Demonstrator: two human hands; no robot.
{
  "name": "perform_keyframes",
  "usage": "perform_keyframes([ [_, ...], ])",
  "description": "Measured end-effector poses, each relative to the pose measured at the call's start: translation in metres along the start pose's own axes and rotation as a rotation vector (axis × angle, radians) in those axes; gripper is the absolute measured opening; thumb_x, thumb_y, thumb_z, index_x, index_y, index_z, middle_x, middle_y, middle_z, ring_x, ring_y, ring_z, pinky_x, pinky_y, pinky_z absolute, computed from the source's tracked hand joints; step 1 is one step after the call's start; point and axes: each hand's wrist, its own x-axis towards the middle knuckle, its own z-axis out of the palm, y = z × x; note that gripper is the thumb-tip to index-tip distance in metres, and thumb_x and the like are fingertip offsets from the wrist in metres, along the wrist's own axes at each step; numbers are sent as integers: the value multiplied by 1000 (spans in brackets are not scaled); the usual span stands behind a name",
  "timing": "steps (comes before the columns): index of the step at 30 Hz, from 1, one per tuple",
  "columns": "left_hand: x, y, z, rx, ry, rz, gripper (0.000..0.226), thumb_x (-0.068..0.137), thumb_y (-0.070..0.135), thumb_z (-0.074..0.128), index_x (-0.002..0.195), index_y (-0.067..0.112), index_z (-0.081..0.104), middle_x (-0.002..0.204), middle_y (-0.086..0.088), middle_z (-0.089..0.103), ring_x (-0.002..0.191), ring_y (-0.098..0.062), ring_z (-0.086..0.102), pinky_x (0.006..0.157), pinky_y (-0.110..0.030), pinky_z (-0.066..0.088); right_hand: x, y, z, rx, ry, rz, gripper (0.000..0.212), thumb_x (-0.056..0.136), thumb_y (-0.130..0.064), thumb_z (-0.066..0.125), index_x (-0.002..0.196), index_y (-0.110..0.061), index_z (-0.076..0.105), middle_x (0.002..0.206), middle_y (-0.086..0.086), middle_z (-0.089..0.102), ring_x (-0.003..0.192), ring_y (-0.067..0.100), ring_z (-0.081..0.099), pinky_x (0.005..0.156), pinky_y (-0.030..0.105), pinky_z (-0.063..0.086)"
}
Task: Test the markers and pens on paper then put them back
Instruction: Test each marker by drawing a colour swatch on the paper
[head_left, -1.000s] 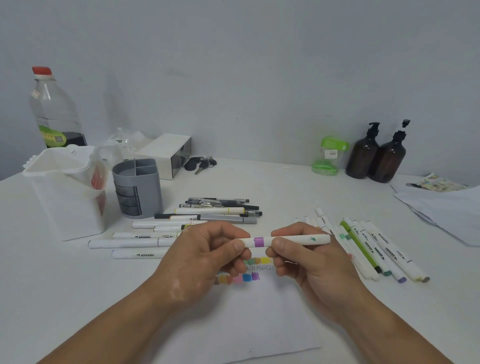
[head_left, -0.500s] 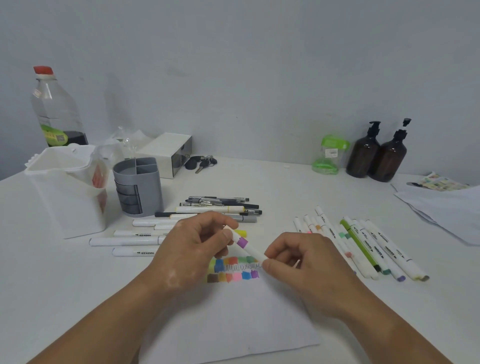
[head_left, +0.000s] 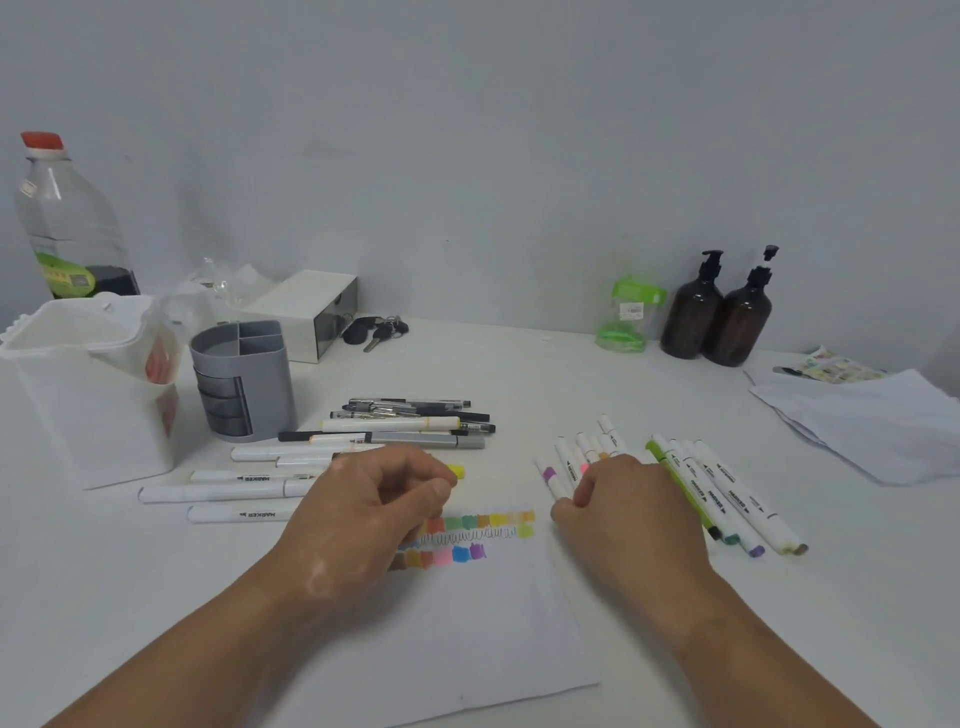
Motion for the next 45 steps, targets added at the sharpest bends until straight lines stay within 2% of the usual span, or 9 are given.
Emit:
perform_keyframes([
  [5, -1, 4, -5, 38, 24, 6, 19, 93, 22, 68, 78, 30, 76, 59, 5, 63, 51, -3, 54, 49, -16, 51, 6, 3, 5, -57, 18, 9, 18, 80, -39, 58, 76, -22, 61, 75, -7, 63, 71, 18, 61, 56, 27, 43],
  [8, 3, 4, -17, 127, 60, 57, 15, 93, 29, 67, 83, 35, 75, 65, 4, 68, 56, -7, 58, 57, -28, 53, 7, 6, 4, -48, 39, 24, 18, 80, -38, 59, 74, -21, 61, 72, -7, 63, 69, 17, 61, 56, 27, 46],
  [13, 3, 0, -43, 112, 165, 85, 20, 95, 19, 66, 86, 33, 76, 74, 2, 72, 60, -8, 59, 62, -24, 51, 1, 1, 5, 194, 118, -98, 22, 80, -35, 71, 63, -28, 61, 64, -16, 63, 65, 3, 57, 56, 27, 46],
  [16, -5, -6, -66, 449, 297, 127, 16, 93, 22, 67, 84, 32, 74, 75, 15, 71, 69, -2, 64, 65, -13, 48, -9, -7, 7, 367, 43, -218, 22, 81, -32, 78, 63, -29, 65, 59, -13, 63, 65, 4, 58, 56, 25, 44],
  [21, -21, -23, -78, 1141, 196, 209, 28, 95, 16, 60, 116, 30, 72, 114, 9, 68, 105, -14, 57, 92, -29, 47, -17, -12, 5, 502, -26, -276, 21, 81, -30, 81, 63, -29, 70, 66, -21, 66, 71, -3, 58, 52, 16, 40],
  [31, -4, -22, -69, 1321, 58, 124, 26, 100, 29, 56, 122, 32, 68, 114, 6, 58, 102, -17, 58, 89, -32, 48, -22, -11, -4, 594, -83, -315, 19, 82, -24, 82, 66, -27, 73, 64, -12, 68, 70, 7, 60, 60, 16, 45],
  [35, -5, 7, -64, 1077, 176, 191, 15, 99, 29, 60, 110, 27, 70, 105, 8, 68, 88, -12, 63, 81, -30, 53, -23, -13, -4, 601, -113, -355, 17, 82, -26, 80, 67, -30, 73, 69, -22, 69, 70, 6, 61, 65, 16, 47],
  [41, -1, 44, -33, -141, 1, -89, 16, 96, 9, 64, 111, 14, 63, 101, -5, 78, 93, -23, 72, 78, -34, 55, -26, -18, 0, 700, -201, -399, 11, 86, -29, 78, 89, -37, 73, 77, -23, 72, 74, 4, 64, 66, 11, 49],
  [45, 5, 26, -14, -502, 12, -161, 24, 91, -3, 64, 114, 3, 61, 108, -18, 75, 97, -31, 73, 76, -30, 60, -27, -21, 2, 905, -418, -323, 16, 93, -39, 72, 102, -44, 60, 86, -13, 77, 77, 5, 70, 58, 15, 50],
])
